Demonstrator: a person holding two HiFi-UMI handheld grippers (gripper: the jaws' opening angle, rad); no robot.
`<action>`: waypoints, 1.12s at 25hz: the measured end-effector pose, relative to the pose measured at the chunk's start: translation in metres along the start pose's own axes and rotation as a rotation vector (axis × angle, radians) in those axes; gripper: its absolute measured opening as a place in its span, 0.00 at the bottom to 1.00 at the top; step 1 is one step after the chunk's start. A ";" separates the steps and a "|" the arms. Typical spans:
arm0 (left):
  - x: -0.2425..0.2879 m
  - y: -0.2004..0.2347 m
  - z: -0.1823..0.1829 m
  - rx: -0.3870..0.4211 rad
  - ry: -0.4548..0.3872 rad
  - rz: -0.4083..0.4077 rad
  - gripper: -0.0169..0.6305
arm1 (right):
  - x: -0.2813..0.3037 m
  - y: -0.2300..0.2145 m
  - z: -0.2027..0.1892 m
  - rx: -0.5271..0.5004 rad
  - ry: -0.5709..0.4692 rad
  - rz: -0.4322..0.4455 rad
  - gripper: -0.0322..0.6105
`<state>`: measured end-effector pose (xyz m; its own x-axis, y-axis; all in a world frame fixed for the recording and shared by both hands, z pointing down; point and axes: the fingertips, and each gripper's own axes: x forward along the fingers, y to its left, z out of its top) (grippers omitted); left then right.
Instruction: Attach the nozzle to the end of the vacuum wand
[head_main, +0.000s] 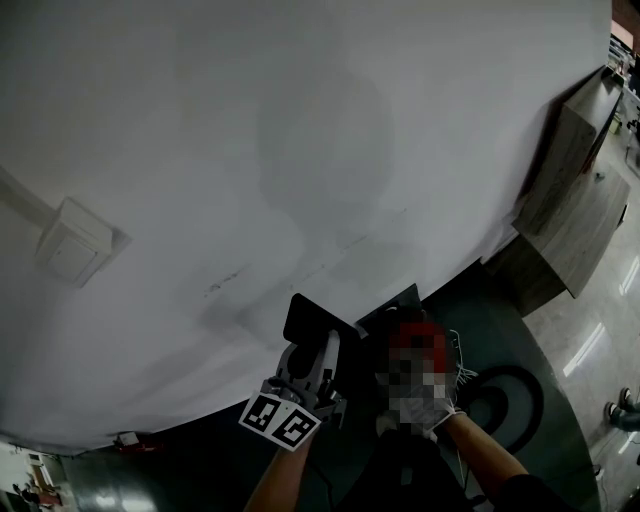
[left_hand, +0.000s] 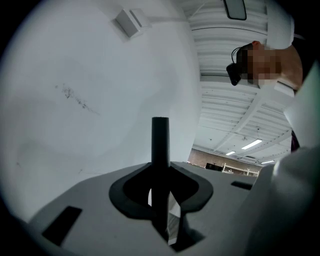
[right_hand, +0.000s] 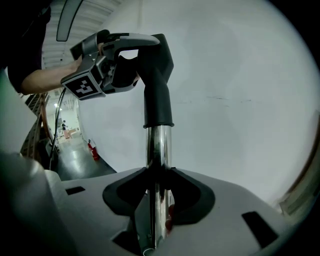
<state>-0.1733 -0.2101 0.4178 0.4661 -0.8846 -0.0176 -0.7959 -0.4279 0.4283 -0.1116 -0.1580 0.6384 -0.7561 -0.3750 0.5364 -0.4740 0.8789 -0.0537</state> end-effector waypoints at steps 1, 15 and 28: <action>-0.001 0.004 -0.001 -0.013 0.003 0.003 0.16 | 0.001 0.003 0.000 -0.010 0.005 0.007 0.29; 0.001 0.028 -0.001 0.024 -0.005 0.042 0.26 | 0.013 -0.007 0.001 -0.002 0.013 0.013 0.29; -0.052 0.029 -0.036 -0.021 0.111 0.102 0.05 | 0.041 -0.044 0.009 0.042 0.009 0.016 0.29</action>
<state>-0.2072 -0.1701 0.4636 0.4242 -0.8967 0.1267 -0.8335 -0.3319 0.4418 -0.1256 -0.2150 0.6555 -0.7597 -0.3585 0.5426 -0.4806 0.8715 -0.0972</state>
